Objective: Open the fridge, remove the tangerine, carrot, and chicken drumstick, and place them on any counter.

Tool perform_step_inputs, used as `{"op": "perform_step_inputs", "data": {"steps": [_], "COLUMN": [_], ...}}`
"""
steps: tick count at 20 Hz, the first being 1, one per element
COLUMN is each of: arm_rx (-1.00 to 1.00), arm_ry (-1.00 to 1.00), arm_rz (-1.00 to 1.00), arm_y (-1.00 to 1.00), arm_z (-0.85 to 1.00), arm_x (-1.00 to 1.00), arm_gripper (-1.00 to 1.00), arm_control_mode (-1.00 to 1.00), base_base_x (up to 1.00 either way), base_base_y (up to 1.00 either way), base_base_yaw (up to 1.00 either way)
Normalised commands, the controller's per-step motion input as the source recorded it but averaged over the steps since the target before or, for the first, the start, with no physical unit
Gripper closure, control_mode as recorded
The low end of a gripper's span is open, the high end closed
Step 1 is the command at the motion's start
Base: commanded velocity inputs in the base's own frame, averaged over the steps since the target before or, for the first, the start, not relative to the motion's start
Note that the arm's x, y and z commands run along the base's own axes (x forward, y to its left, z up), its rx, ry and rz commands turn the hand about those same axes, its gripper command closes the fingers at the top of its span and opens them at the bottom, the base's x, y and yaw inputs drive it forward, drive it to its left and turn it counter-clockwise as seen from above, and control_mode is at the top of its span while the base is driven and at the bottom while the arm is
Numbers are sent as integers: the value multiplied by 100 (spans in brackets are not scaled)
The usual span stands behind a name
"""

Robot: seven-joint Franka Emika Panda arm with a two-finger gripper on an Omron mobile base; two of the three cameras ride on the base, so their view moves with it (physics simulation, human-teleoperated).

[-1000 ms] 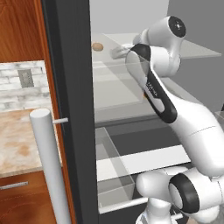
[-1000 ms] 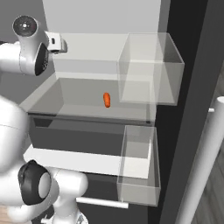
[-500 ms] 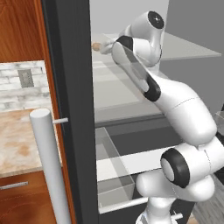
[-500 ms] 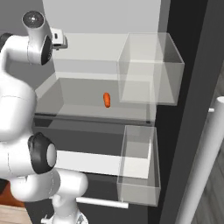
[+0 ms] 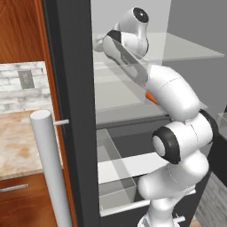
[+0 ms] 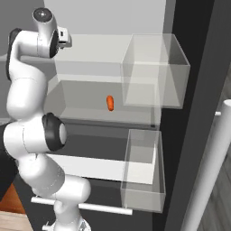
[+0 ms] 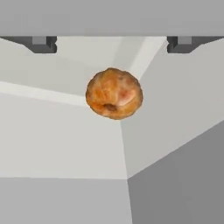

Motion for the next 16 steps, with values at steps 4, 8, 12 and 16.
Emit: {"op": "perform_step_inputs", "data": {"steps": [4,8,12,16], "arm_rx": [0,0,0,0], "arm_ry": [9,6,4,0], "arm_rz": [0,0,0,0], "arm_y": [18,19,10,3], "arm_z": [0,0,-3,-15], "arm_x": [61,57,21,-17], "arm_gripper": [-100,-100,-100,-100], "arm_control_mode": [-100,-100,-100,-100], "base_base_x": [0,0,0,0], "base_base_y": [0,0,0,0], "base_base_yaw": [0,0,0,0]}}
